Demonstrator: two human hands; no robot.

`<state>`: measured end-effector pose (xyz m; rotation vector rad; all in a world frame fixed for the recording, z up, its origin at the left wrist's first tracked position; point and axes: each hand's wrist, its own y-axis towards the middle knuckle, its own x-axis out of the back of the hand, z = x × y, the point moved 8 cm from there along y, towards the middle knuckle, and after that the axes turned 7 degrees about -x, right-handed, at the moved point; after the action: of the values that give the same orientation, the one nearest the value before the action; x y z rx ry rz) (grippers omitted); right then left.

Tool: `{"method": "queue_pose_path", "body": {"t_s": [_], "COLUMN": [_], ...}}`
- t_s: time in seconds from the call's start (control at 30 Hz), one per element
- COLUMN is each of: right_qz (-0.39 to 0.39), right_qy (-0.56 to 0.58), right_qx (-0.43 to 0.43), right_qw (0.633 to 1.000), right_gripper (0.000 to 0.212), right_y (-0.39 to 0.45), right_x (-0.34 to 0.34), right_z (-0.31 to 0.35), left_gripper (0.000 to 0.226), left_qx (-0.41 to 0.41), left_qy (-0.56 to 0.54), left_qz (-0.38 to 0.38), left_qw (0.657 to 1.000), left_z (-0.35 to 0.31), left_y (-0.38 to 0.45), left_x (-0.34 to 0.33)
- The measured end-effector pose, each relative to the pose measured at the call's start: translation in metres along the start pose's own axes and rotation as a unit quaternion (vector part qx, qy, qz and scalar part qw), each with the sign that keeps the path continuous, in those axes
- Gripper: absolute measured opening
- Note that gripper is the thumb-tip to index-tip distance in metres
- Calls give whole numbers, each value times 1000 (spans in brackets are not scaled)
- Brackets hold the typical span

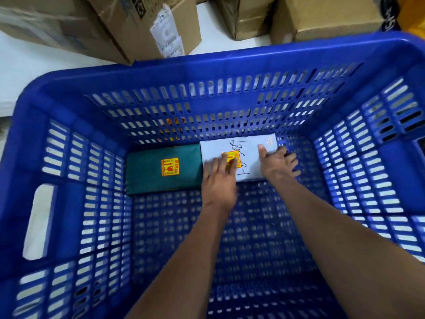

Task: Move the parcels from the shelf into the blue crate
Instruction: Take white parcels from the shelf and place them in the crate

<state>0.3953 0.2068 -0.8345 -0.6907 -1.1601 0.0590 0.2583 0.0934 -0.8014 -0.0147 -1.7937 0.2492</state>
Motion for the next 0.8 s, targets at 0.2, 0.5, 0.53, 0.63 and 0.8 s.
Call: {"method": "queue_pose_path", "body": {"t_s": [0.2,0.5,0.53,0.63,0.8], "right_qz": [33,8,13,28,82], "right_qy": [-27,-67,-64,-48,8], "right_qx": [42,160,164,177,170], "right_qw": [998,985,984,983,982], "right_gripper": [84,75,77,83,95], "right_y": [-16,-52,-51,-49,-44], "right_x": [-4,-26,-25,-19,-19], "right_z": [21,13,13,9,0], "left_gripper": [89,118,116,110,111], "left_qx": [29,79,79,79,84], "left_qy": [29,-8,-8,-11,4], "left_qz": [13,54,59,80,99], "left_qw": [999,995,995,994,991], "left_z": [25,31,32,33,35], "left_y": [-20,-26,-25,-21,-18], "left_x": [-11,-7,-6,-4,0]}}
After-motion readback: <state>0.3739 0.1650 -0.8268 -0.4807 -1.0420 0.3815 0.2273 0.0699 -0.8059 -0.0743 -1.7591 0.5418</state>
